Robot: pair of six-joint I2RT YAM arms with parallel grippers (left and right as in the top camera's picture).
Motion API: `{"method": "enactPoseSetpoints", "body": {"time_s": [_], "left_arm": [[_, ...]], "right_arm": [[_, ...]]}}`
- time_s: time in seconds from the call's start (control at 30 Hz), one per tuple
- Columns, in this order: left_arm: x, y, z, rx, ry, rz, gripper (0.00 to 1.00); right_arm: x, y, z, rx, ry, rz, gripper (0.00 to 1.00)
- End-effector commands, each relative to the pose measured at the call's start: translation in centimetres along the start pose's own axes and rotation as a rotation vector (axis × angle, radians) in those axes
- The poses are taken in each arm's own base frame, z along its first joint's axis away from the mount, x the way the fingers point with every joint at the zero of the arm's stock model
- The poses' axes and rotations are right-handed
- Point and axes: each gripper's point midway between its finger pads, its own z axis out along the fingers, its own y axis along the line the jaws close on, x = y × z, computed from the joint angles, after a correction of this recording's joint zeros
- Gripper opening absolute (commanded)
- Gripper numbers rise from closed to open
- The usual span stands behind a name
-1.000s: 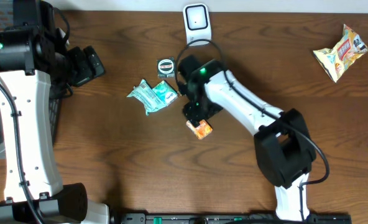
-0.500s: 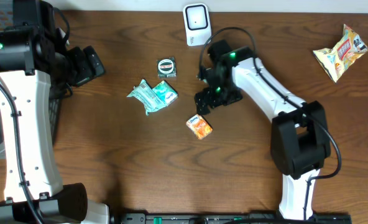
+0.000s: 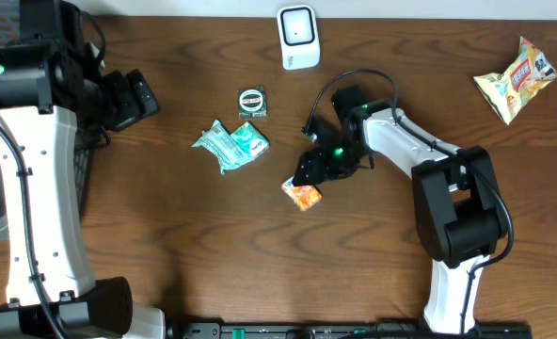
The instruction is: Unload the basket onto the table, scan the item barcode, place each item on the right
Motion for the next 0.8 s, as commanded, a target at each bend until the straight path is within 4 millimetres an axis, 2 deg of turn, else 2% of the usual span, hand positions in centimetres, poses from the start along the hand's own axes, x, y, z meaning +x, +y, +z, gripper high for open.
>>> {"method": "enactPoseSetpoints", "body": {"time_s": [0.0,0.07,0.23,0.37,0.4,0.5,0.63,0.67,0.7,0.77], "left_arm": [[-0.1,0.1,-0.5,-0.001,-0.015,0.001,0.98],[-0.1,0.1,-0.5,-0.001,-0.015,0.001,0.98],[-0.1,0.1,-0.5,-0.001,-0.015,0.001,0.98],[-0.1,0.1,-0.5,-0.001,-0.015,0.001,0.98],[-0.1,0.1,-0.5,-0.001,-0.015,0.001,0.98],[-0.1,0.1,-0.5,-0.001,-0.015,0.001,0.98],[-0.1,0.1,-0.5,-0.001,-0.015,0.001,0.98],[-0.1,0.1,-0.5,-0.001,-0.015,0.001,0.98],[-0.1,0.1,-0.5,-0.001,-0.015,0.001,0.98],[-0.1,0.1,-0.5,-0.001,-0.015,0.001,0.98]], "right_arm": [[0.7,0.7,0.3,-0.044,0.009,0.036,0.68],[1.2,0.6,0.8,-0.042,0.019,0.038,0.63],[3.2,-1.5,2.4,0.024,0.046,0.079,0.41],[3.9,-1.8,2.8,0.025,0.057,0.103,0.12],[3.8,-1.8,2.7,0.025,0.055,0.114,0.01],[3.1,-1.6,2.1,0.023,0.033,0.159,0.01],[0.0,2.2,-1.6,-0.195,-0.075,0.094,0.01],[-1.1,4.0,-4.2,-0.321,-0.139,0.033,0.01],[-1.6,4.9,-6.0,-0.401,-0.183,-0.007,0.01],[-2.3,5.8,-9.4,-0.527,-0.268,-0.057,0.01]]}}
